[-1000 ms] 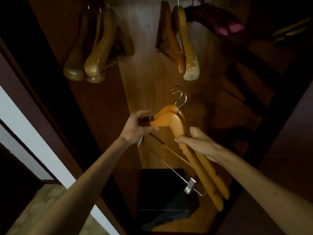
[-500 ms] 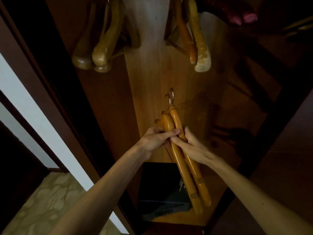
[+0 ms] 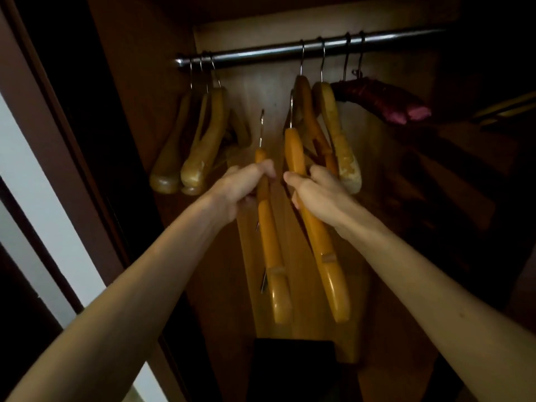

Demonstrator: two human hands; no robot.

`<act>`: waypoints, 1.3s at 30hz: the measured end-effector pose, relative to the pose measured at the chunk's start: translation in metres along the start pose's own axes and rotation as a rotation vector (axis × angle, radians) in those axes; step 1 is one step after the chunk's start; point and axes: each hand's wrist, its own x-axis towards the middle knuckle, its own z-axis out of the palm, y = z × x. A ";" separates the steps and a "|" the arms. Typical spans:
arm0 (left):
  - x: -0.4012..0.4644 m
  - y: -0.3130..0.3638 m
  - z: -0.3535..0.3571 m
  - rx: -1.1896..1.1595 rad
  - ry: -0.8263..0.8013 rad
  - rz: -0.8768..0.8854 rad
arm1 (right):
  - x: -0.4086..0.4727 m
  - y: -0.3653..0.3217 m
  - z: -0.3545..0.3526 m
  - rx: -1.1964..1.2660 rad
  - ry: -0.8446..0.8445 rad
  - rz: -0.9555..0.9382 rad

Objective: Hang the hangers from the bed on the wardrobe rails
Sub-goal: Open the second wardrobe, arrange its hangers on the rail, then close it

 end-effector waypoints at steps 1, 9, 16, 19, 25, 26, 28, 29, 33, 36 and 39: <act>0.005 0.014 -0.004 -0.002 0.021 0.031 | 0.010 -0.011 -0.001 -0.004 0.016 -0.013; 0.065 0.090 -0.028 0.130 0.078 0.086 | 0.085 -0.065 -0.007 -0.036 0.025 -0.057; 0.107 0.124 -0.043 0.109 0.026 0.080 | 0.136 -0.093 -0.016 -0.094 0.079 -0.061; 0.122 0.129 -0.041 0.111 0.009 0.116 | 0.155 -0.098 -0.014 -0.108 0.056 -0.051; 0.150 0.119 -0.041 0.105 0.029 0.094 | 0.171 -0.086 -0.006 -0.118 0.023 -0.023; 0.152 0.116 -0.040 0.113 0.041 0.094 | 0.172 -0.082 -0.004 -0.123 0.019 -0.020; 0.154 0.112 -0.035 0.149 0.100 0.110 | 0.176 -0.075 0.002 -0.127 0.019 -0.017; 0.156 0.109 -0.034 0.172 0.129 0.124 | 0.180 -0.071 0.005 -0.131 0.029 -0.019; 0.161 0.101 -0.030 0.331 0.172 0.198 | 0.187 -0.059 0.013 -0.174 0.093 -0.031; 0.161 0.097 -0.029 0.526 0.232 0.237 | 0.189 -0.055 0.015 -0.239 0.147 -0.030; 0.158 0.097 -0.028 0.572 0.237 0.236 | 0.188 -0.056 0.013 -0.297 0.179 -0.033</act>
